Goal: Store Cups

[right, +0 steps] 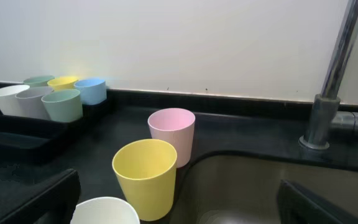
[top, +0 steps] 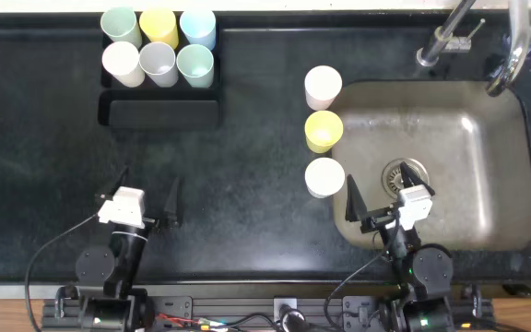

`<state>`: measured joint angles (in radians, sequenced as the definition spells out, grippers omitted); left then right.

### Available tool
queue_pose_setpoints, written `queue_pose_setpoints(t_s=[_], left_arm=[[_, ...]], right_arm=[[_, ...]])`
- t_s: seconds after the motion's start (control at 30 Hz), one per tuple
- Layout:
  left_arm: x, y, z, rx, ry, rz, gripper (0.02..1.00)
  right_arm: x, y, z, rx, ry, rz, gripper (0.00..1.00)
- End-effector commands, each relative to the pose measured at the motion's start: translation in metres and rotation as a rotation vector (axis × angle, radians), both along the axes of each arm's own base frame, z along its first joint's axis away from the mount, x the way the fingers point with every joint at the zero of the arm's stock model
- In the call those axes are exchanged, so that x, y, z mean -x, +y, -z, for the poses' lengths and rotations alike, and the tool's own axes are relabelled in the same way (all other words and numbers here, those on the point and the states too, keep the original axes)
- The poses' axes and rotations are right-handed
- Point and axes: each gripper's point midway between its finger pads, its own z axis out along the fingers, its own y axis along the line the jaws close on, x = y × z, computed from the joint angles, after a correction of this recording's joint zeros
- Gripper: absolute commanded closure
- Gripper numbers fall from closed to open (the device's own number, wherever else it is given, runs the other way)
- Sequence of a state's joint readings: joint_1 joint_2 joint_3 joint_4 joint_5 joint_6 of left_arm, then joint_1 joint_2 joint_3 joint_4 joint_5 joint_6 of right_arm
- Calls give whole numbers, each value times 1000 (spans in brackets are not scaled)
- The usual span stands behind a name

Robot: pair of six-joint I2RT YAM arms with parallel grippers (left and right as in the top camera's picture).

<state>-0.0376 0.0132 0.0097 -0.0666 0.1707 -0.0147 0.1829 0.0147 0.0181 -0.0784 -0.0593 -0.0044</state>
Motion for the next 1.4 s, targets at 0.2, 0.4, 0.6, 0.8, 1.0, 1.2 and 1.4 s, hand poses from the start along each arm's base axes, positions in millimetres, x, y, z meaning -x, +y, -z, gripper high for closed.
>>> queue_pose_setpoints(t_s=[0.2, 0.4, 0.6, 0.8, 1.0, 1.2, 1.4], left_arm=[[-1, 7, -1, -15, -9, -31, 18], [-1, 7, -1, -15, -9, -31, 18], [-1, 7, -1, -15, -8, -31, 18], [-1, 7, -1, -15, -9, -31, 18], [-1, 7, -1, -15, -9, -31, 18], [-1, 7, -1, -15, -9, -31, 18], [-1, 12, -1, -17, -8, -59, 18]], right_arm=[[-1, -3, 3, 2, -3, 14, 3], [-1, -3, 3, 2, -3, 14, 5], [-1, -3, 3, 2, -3, 14, 3], [-1, -3, 3, 2, -3, 14, 1], [-1, -3, 3, 2, -3, 14, 3], [-1, -3, 3, 2, -3, 14, 5], [-1, -3, 3, 2, -3, 14, 3]])
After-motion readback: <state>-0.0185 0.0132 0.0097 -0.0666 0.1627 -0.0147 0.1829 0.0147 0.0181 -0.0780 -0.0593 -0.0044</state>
